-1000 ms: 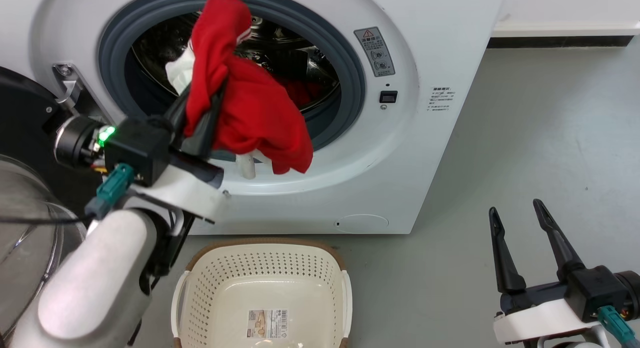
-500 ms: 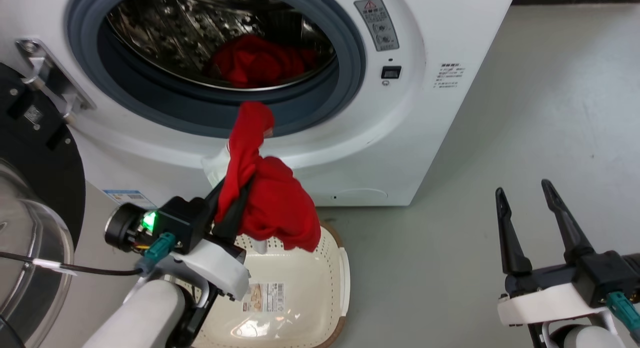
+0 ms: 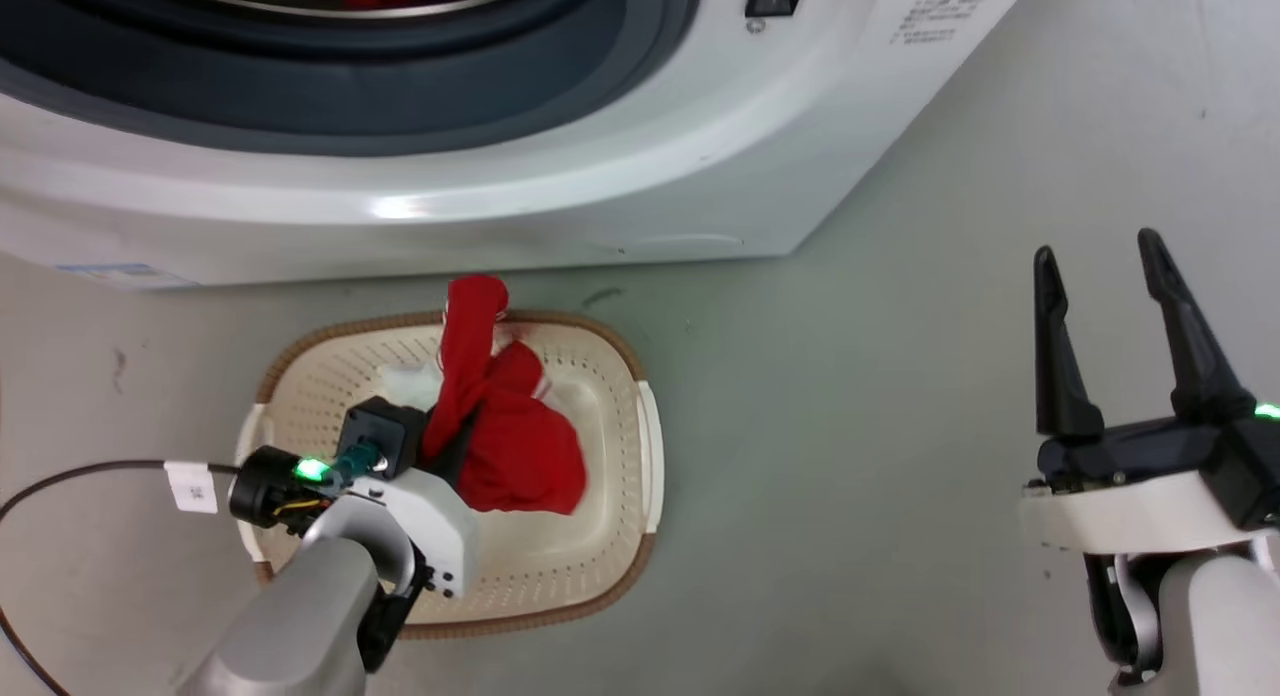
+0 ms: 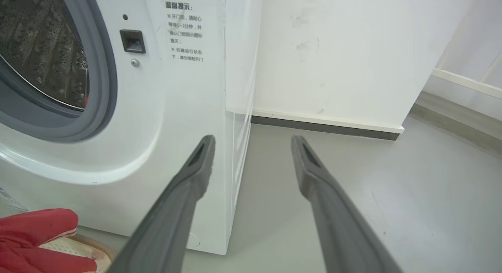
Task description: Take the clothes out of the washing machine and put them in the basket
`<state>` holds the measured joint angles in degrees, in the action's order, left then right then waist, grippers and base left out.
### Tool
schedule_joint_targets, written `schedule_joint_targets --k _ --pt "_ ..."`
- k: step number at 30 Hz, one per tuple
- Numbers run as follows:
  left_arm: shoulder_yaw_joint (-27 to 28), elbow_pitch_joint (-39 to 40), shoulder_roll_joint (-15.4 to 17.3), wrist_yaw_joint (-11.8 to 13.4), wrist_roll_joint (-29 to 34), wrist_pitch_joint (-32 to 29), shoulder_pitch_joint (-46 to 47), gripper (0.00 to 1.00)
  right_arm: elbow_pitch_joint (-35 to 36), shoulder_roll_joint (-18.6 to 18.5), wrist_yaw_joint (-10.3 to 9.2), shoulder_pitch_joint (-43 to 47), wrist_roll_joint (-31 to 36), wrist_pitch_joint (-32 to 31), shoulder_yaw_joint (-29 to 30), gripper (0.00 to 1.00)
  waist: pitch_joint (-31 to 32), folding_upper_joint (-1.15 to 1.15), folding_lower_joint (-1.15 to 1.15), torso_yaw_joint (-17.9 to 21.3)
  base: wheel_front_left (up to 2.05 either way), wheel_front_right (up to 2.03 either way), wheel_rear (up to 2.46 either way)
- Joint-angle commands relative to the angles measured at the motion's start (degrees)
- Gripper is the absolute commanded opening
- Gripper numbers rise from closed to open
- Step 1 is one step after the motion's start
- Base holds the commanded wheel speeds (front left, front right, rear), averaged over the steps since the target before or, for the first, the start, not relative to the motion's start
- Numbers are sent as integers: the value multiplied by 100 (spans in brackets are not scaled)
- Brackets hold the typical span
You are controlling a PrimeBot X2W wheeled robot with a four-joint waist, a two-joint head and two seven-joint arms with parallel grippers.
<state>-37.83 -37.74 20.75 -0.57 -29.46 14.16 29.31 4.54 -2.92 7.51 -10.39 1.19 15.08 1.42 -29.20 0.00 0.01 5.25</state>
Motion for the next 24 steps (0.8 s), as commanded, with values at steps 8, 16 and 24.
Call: schedule_joint_targets --k 8,16,24 --pt "-151 -1847 -365 -326 148 8 1041 0 134 8 -4 -467 -170 14 73 100 -1206 0 -1 321 0 0 0" --pt "-532 -3096 -611 -497 401 -310 1756 0 196 7 -4 -710 -249 14 139 100 -1781 0 -1 399 0 0 0" --pt "-696 -3500 -747 -620 347 -904 1910 0 152 7 -4 -793 -296 14 131 100 -1920 0 -1 465 0 0 0"
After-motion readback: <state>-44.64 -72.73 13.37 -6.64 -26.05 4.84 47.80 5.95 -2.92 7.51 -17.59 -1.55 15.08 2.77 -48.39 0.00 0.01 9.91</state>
